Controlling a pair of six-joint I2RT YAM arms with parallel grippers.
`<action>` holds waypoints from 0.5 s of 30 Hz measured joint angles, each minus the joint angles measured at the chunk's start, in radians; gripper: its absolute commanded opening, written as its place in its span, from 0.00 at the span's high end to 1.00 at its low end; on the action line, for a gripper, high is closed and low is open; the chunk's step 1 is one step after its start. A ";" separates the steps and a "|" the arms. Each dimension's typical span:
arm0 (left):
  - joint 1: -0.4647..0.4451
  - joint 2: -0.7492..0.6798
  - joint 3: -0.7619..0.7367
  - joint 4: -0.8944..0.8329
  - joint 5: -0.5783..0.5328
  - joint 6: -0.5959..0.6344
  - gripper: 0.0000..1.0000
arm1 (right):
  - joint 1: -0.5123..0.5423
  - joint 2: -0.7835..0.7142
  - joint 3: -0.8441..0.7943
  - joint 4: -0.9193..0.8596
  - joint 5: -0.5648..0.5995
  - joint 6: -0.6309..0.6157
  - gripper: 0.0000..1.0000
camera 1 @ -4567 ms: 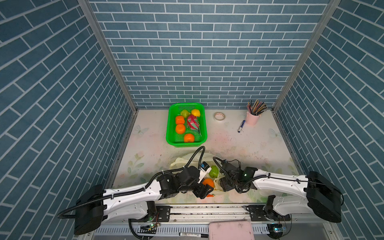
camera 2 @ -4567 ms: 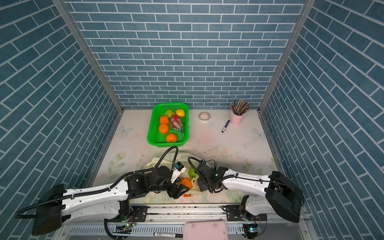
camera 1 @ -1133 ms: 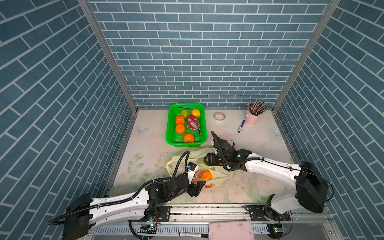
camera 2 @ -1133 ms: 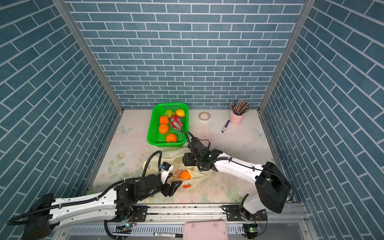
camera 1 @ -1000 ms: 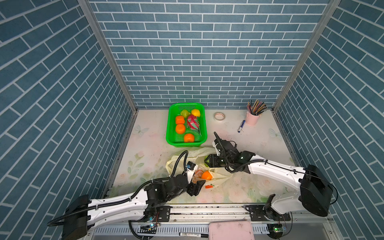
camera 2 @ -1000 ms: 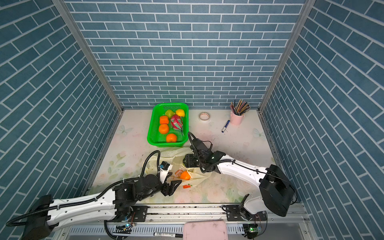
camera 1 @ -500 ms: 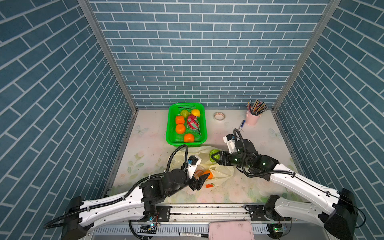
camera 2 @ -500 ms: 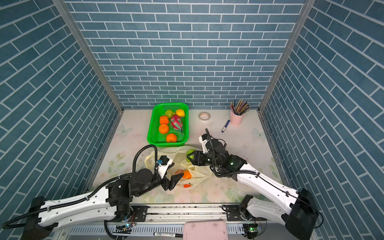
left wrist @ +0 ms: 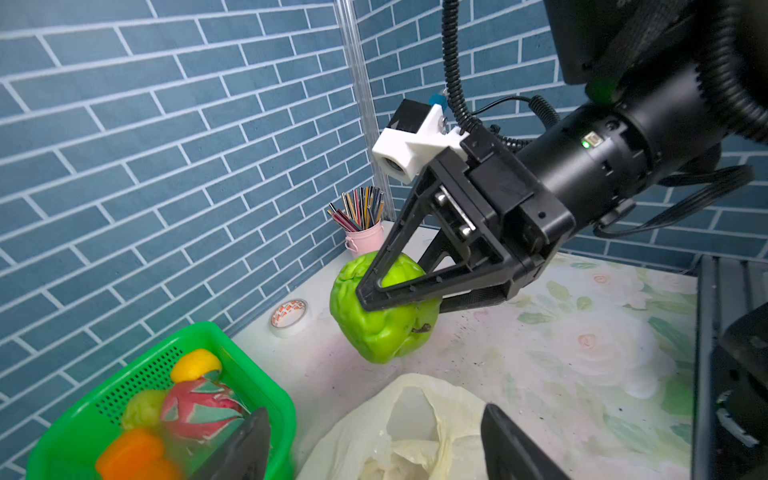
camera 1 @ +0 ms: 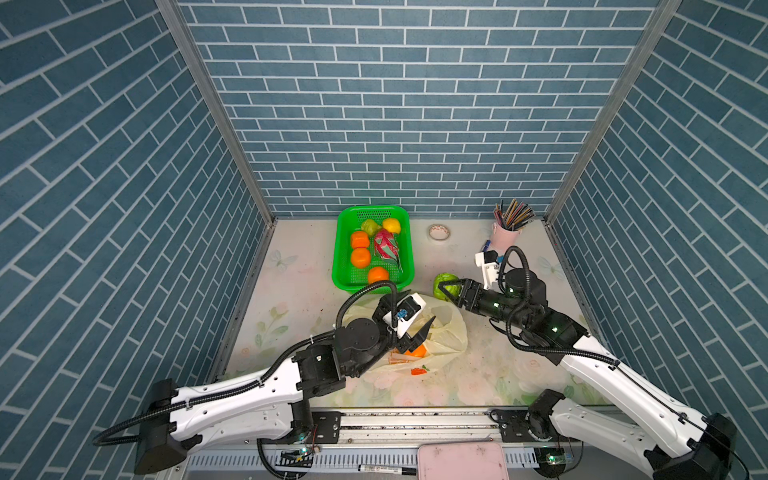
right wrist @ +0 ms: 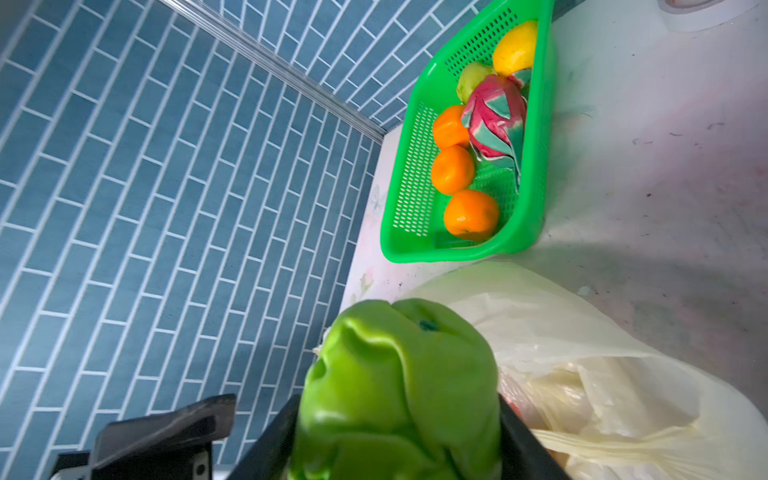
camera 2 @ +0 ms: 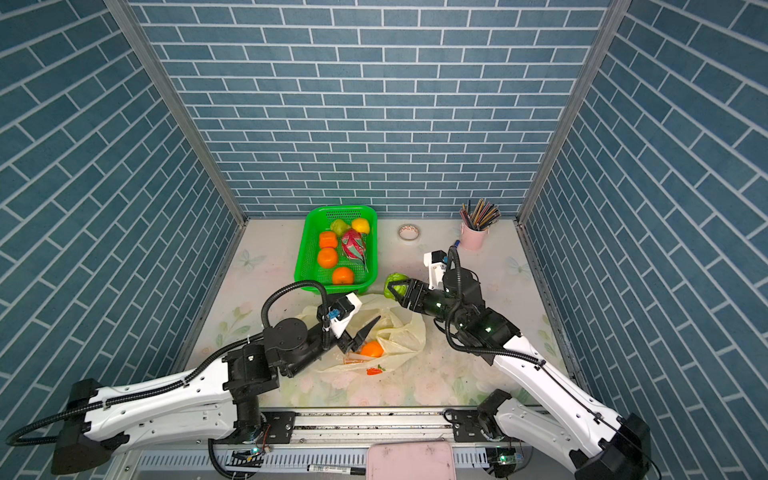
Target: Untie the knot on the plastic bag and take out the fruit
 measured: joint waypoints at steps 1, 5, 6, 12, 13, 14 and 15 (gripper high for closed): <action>0.000 0.021 0.001 0.025 -0.007 0.033 0.16 | -0.002 0.000 0.000 0.017 -0.005 0.018 0.47; 0.011 0.108 0.024 0.102 -0.042 0.129 0.14 | -0.006 0.000 -0.002 0.092 -0.026 0.085 0.47; 0.016 0.129 0.037 0.114 -0.049 0.144 0.14 | -0.007 0.000 -0.006 0.114 -0.031 0.100 0.47; 0.060 0.212 0.095 0.225 -0.054 0.188 0.12 | -0.010 0.000 -0.037 0.200 -0.060 0.179 0.47; 0.070 0.219 0.097 0.245 -0.049 0.188 0.12 | -0.010 0.000 -0.038 0.206 -0.061 0.191 0.47; 0.079 0.226 0.099 0.259 -0.044 0.187 0.12 | -0.010 0.000 -0.038 0.213 -0.060 0.200 0.47; 0.086 0.232 0.101 0.271 -0.034 0.185 0.12 | -0.011 0.000 -0.038 0.224 -0.060 0.205 0.47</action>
